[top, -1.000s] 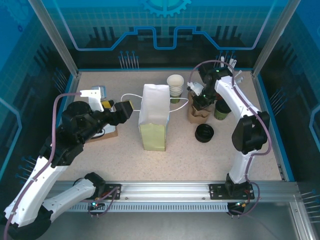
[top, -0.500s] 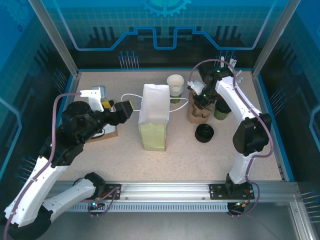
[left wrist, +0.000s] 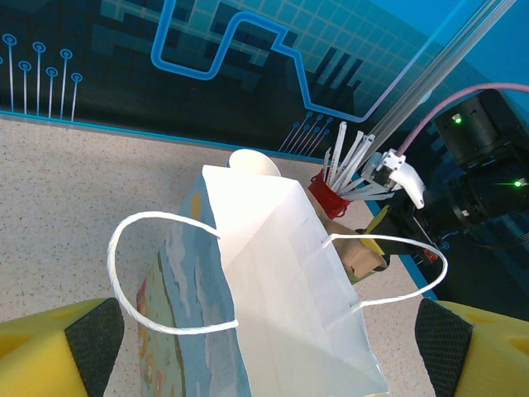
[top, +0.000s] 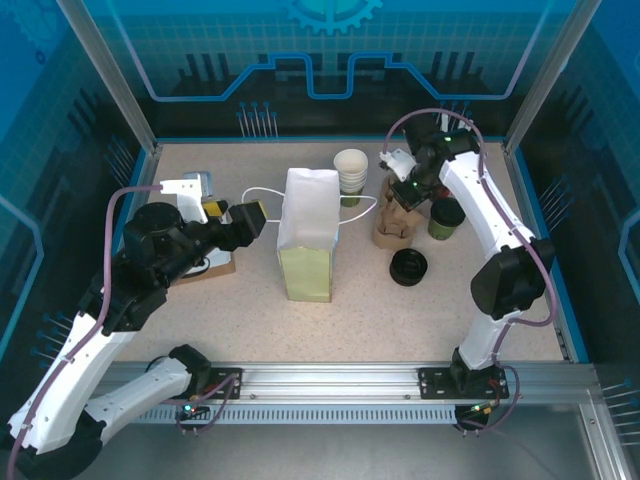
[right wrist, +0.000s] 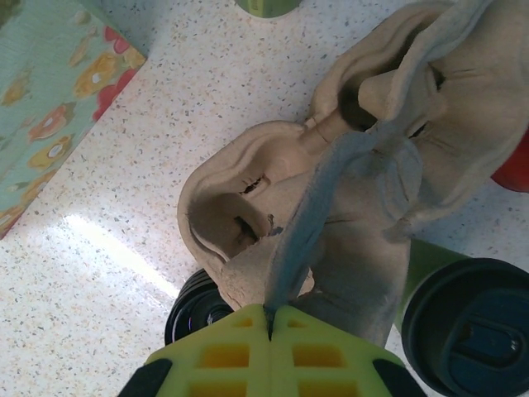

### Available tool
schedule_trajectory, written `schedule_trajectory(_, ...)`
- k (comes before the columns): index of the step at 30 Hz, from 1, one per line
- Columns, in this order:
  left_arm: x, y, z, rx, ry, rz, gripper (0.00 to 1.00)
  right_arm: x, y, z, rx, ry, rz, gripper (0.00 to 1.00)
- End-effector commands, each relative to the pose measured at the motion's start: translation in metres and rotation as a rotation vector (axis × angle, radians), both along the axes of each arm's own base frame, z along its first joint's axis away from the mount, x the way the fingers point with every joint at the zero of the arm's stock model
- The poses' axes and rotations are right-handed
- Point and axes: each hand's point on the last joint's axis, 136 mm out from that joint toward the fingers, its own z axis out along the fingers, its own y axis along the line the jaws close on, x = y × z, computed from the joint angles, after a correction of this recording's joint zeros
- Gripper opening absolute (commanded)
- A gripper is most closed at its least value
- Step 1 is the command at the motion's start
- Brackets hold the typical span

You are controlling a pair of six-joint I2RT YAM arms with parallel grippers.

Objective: Pack the takeout coffee

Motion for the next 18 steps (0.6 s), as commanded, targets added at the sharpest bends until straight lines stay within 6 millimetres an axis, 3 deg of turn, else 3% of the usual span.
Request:
schedule_trajectory(1, -0.003, 0.002, 0.011, -0.008, -0.032, -0.001, 0.94, -0.002, -0.006, 0.025, -0.022, -0.063, 0.009, 0.00)
schedule_trajectory(12, -0.003, -0.001, 0.014, -0.025, -0.026, -0.011, 0.94, 0.001, -0.015, 0.050, -0.003, -0.123, -0.025, 0.00)
schedule_trajectory(18, 0.003, -0.021, 0.017, -0.084, 0.044, -0.074, 0.89, -0.003, -0.020, 0.069, 0.044, -0.179, -0.044, 0.00)
